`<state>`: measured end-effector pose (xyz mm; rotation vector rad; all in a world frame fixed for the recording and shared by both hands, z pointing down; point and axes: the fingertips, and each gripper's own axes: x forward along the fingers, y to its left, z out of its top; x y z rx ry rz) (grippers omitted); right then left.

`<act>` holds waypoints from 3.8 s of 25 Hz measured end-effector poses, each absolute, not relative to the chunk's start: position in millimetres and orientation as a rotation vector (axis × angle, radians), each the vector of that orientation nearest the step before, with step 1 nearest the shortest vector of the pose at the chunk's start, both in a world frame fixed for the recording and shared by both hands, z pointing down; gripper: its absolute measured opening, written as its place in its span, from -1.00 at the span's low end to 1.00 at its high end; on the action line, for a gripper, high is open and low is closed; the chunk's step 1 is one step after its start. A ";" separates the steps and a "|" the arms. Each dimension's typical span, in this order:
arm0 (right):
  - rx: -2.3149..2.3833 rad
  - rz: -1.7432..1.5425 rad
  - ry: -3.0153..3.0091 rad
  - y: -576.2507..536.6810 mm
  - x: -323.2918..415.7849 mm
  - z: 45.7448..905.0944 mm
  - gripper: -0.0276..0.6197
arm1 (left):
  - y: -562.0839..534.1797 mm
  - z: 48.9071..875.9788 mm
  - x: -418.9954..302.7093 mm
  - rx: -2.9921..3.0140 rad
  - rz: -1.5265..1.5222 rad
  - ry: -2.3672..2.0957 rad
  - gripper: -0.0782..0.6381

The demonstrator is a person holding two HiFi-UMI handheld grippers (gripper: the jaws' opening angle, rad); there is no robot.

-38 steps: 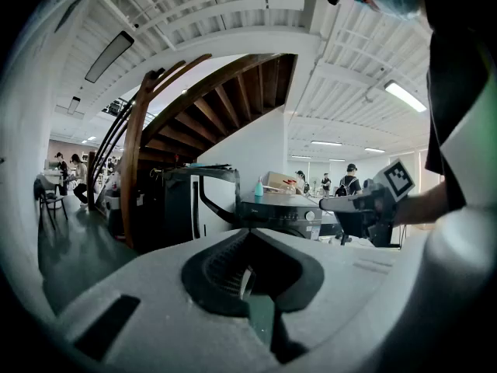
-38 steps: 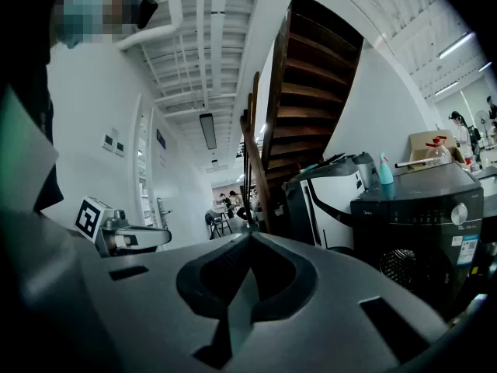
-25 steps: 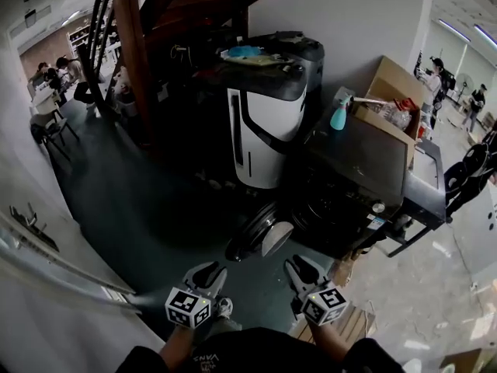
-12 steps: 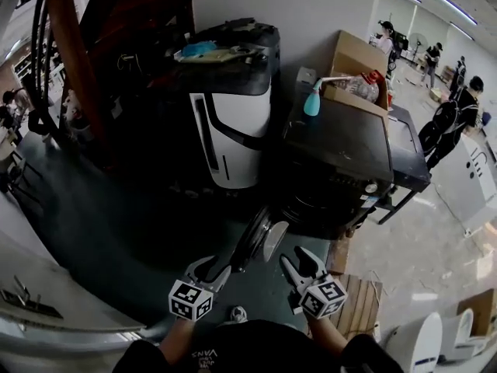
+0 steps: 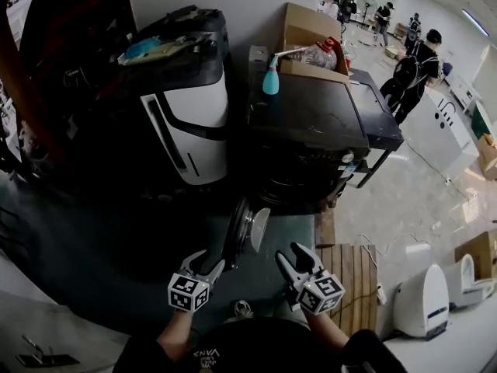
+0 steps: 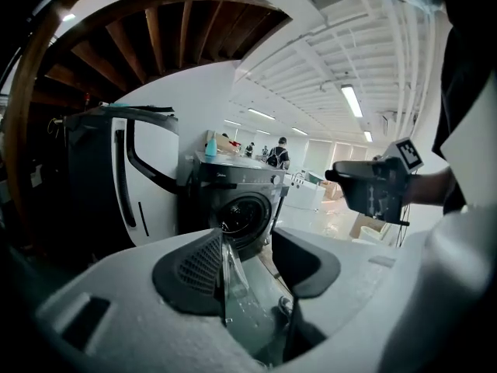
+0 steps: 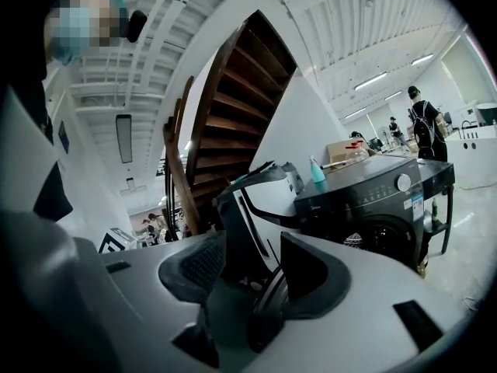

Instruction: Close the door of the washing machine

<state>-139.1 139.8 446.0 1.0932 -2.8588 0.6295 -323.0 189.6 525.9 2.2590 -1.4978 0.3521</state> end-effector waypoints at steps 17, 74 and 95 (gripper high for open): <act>1.100 0.633 -2.776 58.9 -82.5 470.2 -0.30 | 78.4 622.5 -303.3 2.122 0.560 -1.439 -0.09; 1.148 0.907 -2.508 -120.7 108.2 589.3 -0.32 | -75.9 719.0 -11.8 1.952 0.591 -0.855 0.24; 1.198 0.992 -2.378 -184.7 134.1 686.6 -0.58 | -196.1 715.3 39.8 2.066 0.578 -0.838 0.16</act>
